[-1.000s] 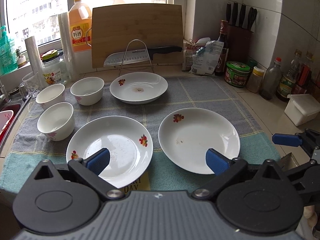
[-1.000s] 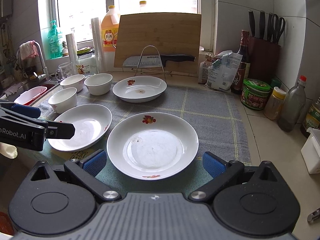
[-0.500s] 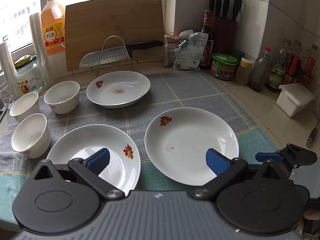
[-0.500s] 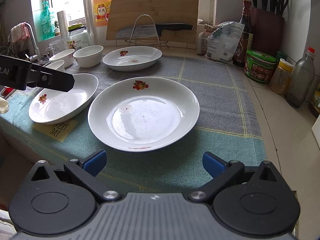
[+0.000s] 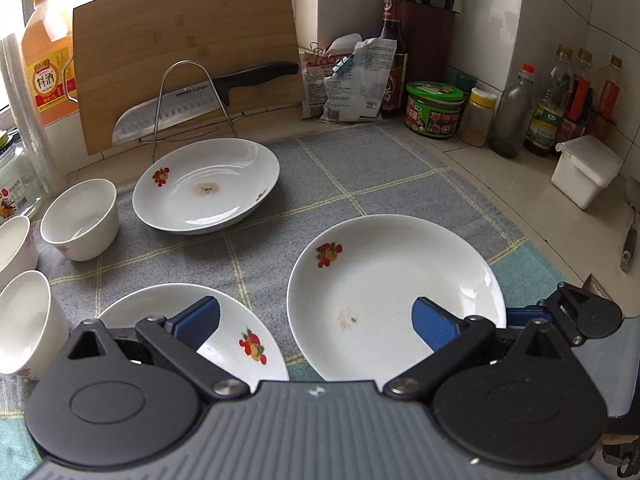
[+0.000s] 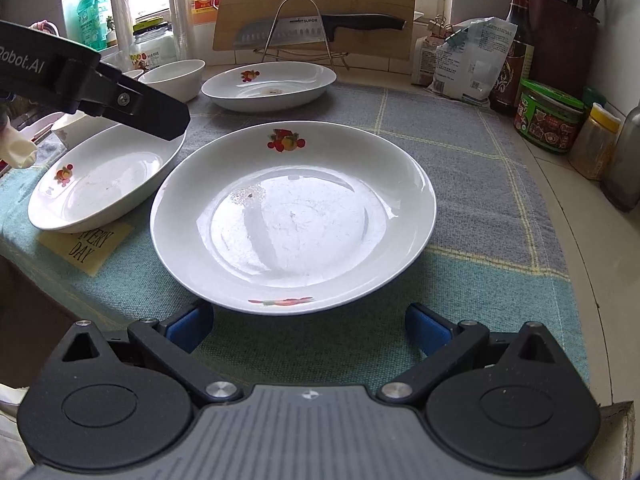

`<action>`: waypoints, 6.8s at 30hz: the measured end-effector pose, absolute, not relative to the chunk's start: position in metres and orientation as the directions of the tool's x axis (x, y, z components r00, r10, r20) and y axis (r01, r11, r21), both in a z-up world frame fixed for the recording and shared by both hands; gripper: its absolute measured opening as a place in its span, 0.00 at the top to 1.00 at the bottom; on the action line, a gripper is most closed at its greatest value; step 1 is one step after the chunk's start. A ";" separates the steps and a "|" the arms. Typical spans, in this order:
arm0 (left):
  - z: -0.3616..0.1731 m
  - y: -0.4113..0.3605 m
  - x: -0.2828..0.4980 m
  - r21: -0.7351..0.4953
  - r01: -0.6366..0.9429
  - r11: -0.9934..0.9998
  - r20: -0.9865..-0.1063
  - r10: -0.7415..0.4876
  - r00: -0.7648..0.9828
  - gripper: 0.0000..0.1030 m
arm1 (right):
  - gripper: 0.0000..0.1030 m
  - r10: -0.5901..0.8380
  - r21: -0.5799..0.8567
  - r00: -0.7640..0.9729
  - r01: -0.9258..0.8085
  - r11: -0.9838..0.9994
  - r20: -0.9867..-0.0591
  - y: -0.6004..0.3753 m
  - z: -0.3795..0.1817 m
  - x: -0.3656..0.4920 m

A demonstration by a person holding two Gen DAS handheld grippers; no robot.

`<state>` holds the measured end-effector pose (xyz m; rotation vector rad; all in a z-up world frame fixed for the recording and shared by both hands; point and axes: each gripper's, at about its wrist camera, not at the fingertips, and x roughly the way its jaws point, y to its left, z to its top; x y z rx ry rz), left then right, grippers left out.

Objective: Organize plates and bowls

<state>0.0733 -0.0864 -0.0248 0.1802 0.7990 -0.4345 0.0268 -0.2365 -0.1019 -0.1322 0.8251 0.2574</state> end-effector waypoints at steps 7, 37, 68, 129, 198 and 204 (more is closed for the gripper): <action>-0.029 -0.095 0.101 -0.036 0.508 0.861 -0.725 -0.372 0.580 0.02 | 0.00 0.194 -0.037 0.662 -0.319 0.947 -0.724 -0.236 -0.104 0.028; -0.077 -0.139 0.177 -0.123 0.747 0.654 -0.880 -0.420 0.223 0.22 | 0.00 0.275 -0.038 0.725 -0.383 0.923 -0.631 -0.246 -0.112 0.024; -0.083 -0.146 0.192 -0.147 0.815 0.560 -0.903 -0.413 0.121 0.27 | 0.00 0.278 -0.039 0.662 -0.422 0.906 -0.696 -0.238 -0.105 0.039; -0.089 -0.248 0.284 -0.127 0.816 0.564 -0.836 -0.504 0.219 0.27 | 0.00 0.146 -0.087 0.677 -0.297 0.951 -0.721 -0.325 -0.090 0.134; -0.036 -0.069 -0.009 0.032 0.465 0.885 -0.611 -0.351 0.709 0.10 | 0.00 0.169 0.049 0.726 -0.184 0.982 -0.666 -0.257 -0.051 -0.007; -0.047 -0.031 -0.024 0.012 0.373 0.928 -0.637 -0.281 0.718 0.10 | 0.00 0.224 0.066 0.694 -0.248 0.967 -0.684 -0.239 -0.059 -0.005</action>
